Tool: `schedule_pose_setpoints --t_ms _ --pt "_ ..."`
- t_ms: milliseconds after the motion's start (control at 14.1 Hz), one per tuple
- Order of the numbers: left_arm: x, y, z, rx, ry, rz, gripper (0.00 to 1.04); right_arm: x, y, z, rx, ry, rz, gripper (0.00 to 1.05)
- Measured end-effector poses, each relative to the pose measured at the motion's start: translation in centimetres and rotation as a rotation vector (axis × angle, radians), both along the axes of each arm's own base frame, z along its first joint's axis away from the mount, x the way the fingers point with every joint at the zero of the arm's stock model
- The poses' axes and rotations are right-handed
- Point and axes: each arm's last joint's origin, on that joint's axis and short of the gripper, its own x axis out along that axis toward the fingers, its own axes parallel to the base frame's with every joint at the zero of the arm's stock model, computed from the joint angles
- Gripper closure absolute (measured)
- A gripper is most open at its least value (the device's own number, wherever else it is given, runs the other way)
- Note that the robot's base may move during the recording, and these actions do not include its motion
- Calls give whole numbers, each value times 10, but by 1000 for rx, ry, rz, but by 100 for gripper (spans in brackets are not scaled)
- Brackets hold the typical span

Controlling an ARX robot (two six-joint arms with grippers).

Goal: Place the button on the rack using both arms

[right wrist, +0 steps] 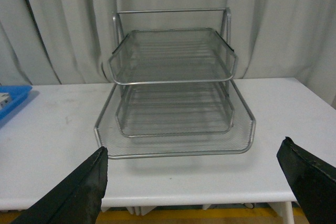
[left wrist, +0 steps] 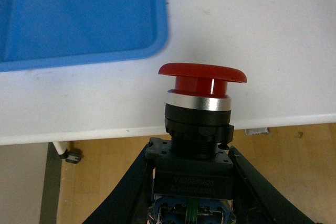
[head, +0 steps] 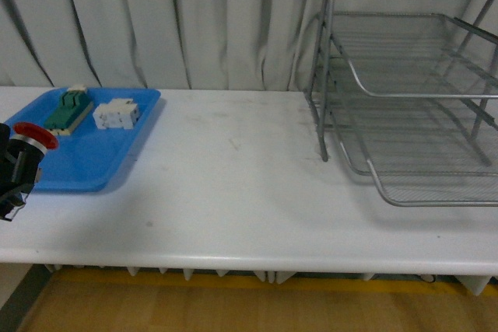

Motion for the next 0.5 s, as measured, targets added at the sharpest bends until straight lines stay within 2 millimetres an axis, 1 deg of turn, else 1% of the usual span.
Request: schedule_pose_setpoints --t_ms 497 --pt "0 -1 1 -4 -3 -7 69 0 0 0 0 1 0 6"
